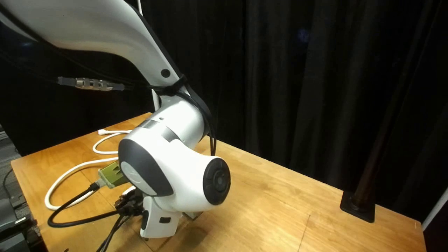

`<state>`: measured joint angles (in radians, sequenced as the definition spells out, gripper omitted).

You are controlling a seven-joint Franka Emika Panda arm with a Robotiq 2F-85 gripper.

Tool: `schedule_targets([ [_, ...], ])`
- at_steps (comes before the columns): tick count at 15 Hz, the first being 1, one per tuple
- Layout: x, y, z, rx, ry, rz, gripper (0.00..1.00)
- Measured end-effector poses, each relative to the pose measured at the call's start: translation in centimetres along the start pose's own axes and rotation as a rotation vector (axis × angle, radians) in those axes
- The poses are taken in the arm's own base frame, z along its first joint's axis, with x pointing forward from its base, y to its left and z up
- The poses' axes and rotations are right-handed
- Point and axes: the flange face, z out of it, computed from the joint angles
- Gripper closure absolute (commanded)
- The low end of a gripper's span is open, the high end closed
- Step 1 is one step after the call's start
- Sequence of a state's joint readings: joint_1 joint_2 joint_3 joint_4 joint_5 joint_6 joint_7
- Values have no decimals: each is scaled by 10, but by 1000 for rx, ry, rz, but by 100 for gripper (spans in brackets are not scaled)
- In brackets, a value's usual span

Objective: Put the charger head on the slot on the extension cord

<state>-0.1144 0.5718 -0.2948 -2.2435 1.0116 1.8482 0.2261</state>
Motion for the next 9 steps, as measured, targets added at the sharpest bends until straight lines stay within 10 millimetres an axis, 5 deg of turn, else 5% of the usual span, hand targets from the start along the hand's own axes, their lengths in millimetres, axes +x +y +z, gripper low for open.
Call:
schedule_targets([
  [6, 0, 8, 4, -9, 211, -13, 77],
  [7, -2, 9, 4, -7, 223, -15, 27],
  [9, -4, 10, 4, -2, 253, -21, 19],
])
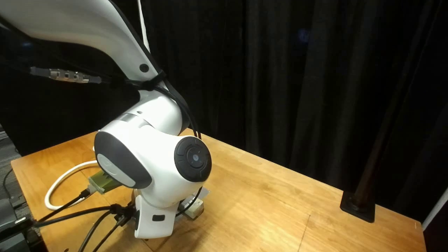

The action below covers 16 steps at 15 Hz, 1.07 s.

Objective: Put the charger head on the slot on the extension cord

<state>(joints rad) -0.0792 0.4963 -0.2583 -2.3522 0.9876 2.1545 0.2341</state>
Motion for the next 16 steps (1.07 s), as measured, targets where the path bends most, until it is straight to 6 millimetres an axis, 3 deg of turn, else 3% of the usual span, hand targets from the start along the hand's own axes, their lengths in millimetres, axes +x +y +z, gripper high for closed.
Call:
schedule_targets([
  [3, -2, 1, 1, 3, 93, -17, 0],
  [11, -49, -16, 9, -91, 501, -124, 0],
  [16, -72, -25, 28, -169, 591, -140, 0],
])
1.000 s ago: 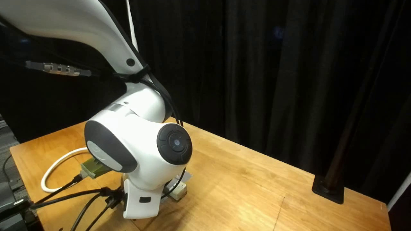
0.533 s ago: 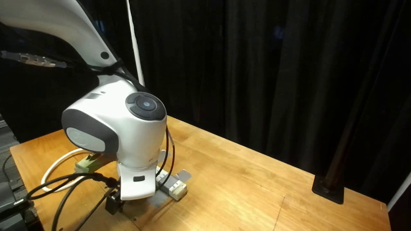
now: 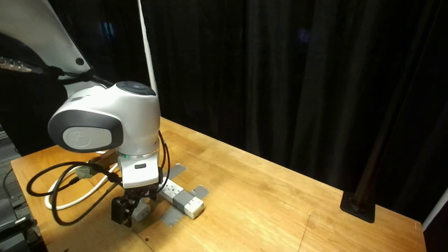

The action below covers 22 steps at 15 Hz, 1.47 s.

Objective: Put the charger head on the slot on the extension cord

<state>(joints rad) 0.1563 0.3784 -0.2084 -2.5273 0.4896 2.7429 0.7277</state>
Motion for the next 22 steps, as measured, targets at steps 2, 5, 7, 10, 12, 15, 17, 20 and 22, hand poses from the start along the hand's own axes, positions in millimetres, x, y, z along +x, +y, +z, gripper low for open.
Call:
schedule_targets([
  [2, -6, -5, -1, -14, 15, -7, 0],
  [5, -11, -9, -6, -18, 35, -14, 29],
  [7, -12, -11, -9, -18, 43, -14, 39],
  [10, -17, -13, -10, -13, 38, -9, 13],
  [12, -22, -13, -8, -14, 27, -5, 5],
  [15, -29, -10, -3, -14, 9, 5, 0],
  [17, -32, -9, -1, -11, 1, 12, 25],
  [20, -34, -8, 0, -7, 1, 13, 43],
  [22, -33, -8, -1, 7, 14, 14, 59],
])
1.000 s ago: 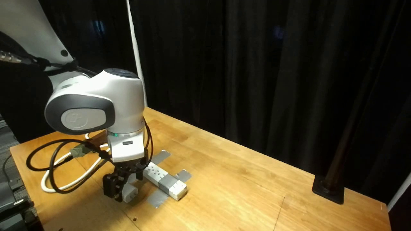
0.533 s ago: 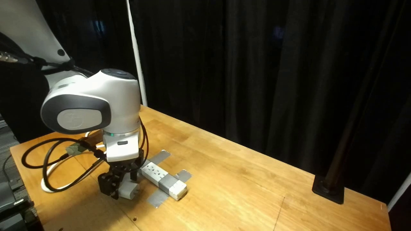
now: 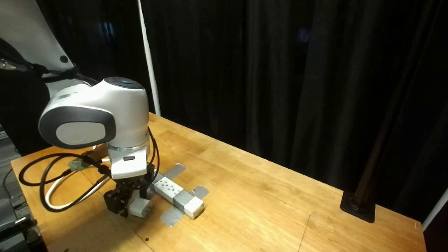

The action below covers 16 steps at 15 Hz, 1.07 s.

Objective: Put the charger head on the slot on the extension cord

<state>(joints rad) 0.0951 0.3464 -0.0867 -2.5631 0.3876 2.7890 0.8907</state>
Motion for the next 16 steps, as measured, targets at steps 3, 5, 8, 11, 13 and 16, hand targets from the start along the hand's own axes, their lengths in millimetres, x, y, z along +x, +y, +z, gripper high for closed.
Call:
schedule_targets([
  [3, 2, 2, -1, 28, 29, 1, 77],
  [5, 3, 3, -1, 40, 42, 1, 77],
  [8, 6, 4, -2, 48, 37, 10, 77],
  [11, 15, 9, -12, 88, -22, 48, 77],
  [13, 25, 13, -34, 138, -94, 72, 77],
  [16, 45, 21, -84, 226, -242, 92, 77],
])
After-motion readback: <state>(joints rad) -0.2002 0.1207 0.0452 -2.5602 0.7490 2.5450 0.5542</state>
